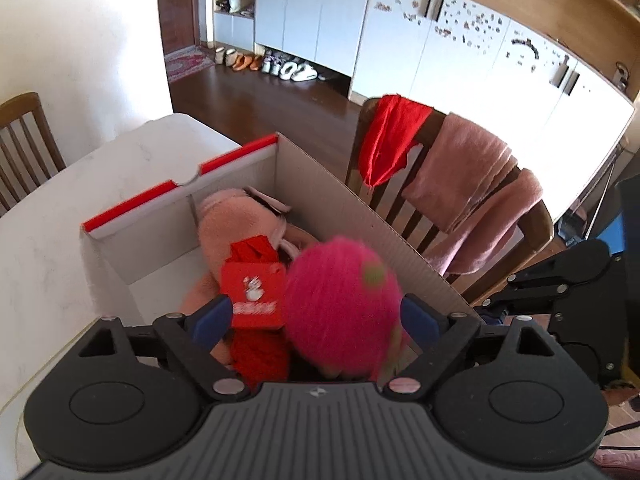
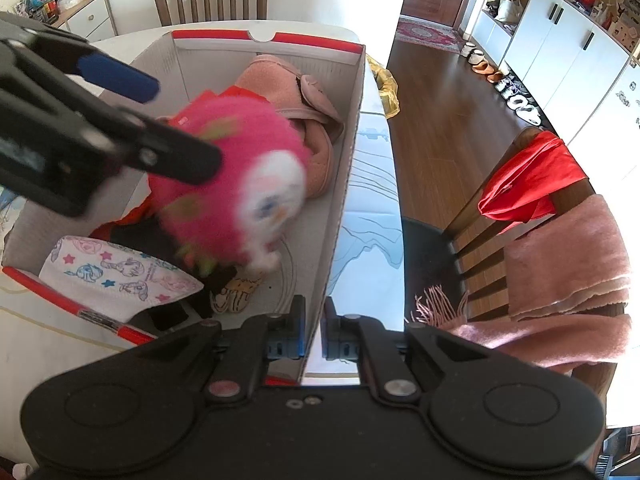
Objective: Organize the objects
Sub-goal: 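Lower the pink plush into the box and open the left gripper, then move the left gripper to the black USB cable and close on it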
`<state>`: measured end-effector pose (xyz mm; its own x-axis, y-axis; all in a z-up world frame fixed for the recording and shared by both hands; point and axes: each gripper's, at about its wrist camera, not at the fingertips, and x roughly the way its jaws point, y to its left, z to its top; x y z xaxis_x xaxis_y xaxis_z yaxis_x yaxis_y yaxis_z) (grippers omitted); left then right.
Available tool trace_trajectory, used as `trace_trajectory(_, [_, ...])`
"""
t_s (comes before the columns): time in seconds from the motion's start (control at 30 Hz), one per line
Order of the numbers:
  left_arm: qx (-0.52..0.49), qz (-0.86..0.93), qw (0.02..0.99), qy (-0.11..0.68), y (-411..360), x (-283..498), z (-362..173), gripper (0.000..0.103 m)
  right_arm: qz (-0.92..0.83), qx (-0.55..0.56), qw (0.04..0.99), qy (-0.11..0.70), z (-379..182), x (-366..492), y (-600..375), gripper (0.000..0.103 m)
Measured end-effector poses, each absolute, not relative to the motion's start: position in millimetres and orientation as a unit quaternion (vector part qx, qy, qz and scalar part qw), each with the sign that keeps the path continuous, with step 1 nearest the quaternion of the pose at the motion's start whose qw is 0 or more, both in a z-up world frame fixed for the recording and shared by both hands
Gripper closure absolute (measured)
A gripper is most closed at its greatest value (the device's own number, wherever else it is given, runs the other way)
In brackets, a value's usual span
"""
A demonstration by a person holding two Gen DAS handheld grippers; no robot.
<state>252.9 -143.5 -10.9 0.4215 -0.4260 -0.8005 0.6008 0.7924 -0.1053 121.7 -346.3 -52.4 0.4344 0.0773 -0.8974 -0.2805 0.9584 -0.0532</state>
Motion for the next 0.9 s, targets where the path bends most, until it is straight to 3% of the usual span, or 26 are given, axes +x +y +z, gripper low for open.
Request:
trace_trajectory(0.5, [0.048, -0.236, 0.873, 0.423, -31, 241, 29, 0.012, 0.104, -0.103, 0.84, 0.523, -50, 120, -346, 0.096])
trace_trajectory(0.9, [0.025, -0.117, 0.874, 0.47, 53, 250, -23, 0.012, 0.101, -0.107, 0.837, 0.527, -51, 120, -343, 0.096])
